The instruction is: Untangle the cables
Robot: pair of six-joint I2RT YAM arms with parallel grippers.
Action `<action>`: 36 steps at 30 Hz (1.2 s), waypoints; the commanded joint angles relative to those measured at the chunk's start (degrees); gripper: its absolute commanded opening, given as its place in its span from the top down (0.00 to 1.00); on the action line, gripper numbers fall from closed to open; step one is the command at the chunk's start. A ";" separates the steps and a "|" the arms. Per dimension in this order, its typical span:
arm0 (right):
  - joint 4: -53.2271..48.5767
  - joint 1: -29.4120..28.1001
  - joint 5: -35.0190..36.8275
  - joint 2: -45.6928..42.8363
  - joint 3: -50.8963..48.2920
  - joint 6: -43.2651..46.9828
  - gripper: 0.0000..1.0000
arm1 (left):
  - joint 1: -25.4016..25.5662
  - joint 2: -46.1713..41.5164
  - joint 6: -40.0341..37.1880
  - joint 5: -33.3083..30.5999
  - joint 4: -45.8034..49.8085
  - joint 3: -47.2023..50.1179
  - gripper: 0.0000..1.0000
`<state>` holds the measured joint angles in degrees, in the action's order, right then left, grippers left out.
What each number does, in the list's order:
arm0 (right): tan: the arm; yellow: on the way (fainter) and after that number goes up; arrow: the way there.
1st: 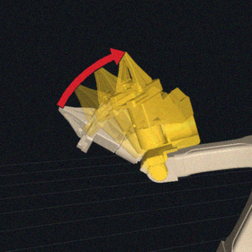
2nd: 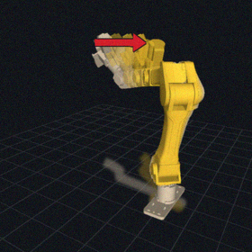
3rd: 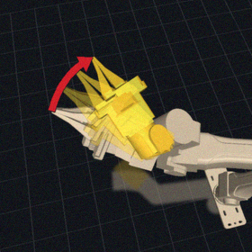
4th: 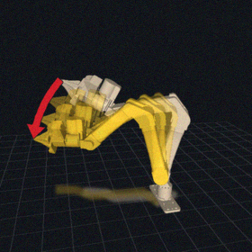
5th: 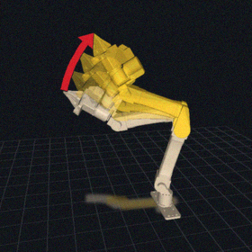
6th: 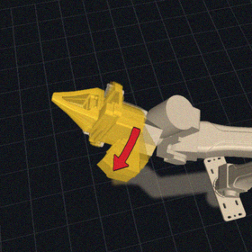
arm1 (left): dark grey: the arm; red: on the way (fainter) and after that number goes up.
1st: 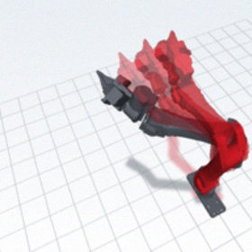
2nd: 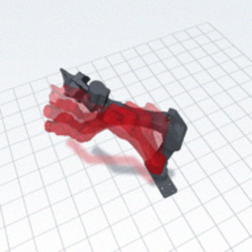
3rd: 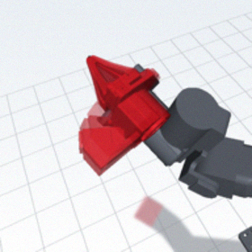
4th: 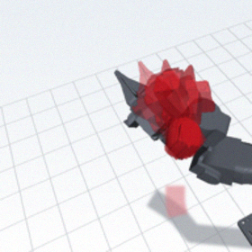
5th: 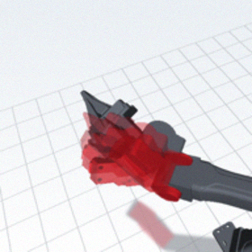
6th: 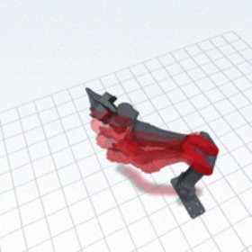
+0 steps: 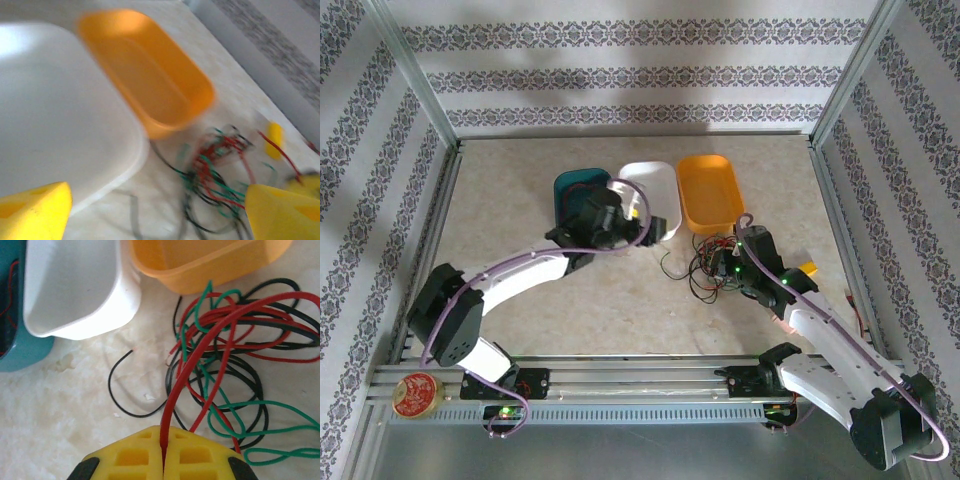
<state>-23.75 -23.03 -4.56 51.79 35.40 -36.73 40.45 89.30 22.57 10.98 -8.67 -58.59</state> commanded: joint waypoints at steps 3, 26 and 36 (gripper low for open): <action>1.95 0.77 -10.01 -2.45 5.88 3.60 1.00 | 5.67 9.33 2.06 7.01 -10.89 1.59 0.11; 7.95 12.89 -28.22 -6.79 14.25 -10.42 1.00 | 7.63 26.92 9.56 15.31 -27.13 -4.41 0.45; 12.44 13.56 -26.14 -5.65 21.19 -13.21 1.00 | 7.63 25.85 9.03 11.38 -26.53 4.01 0.91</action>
<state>-19.09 -10.20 -30.65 47.07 51.33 -48.16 47.70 115.07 31.46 25.10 -38.02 -58.13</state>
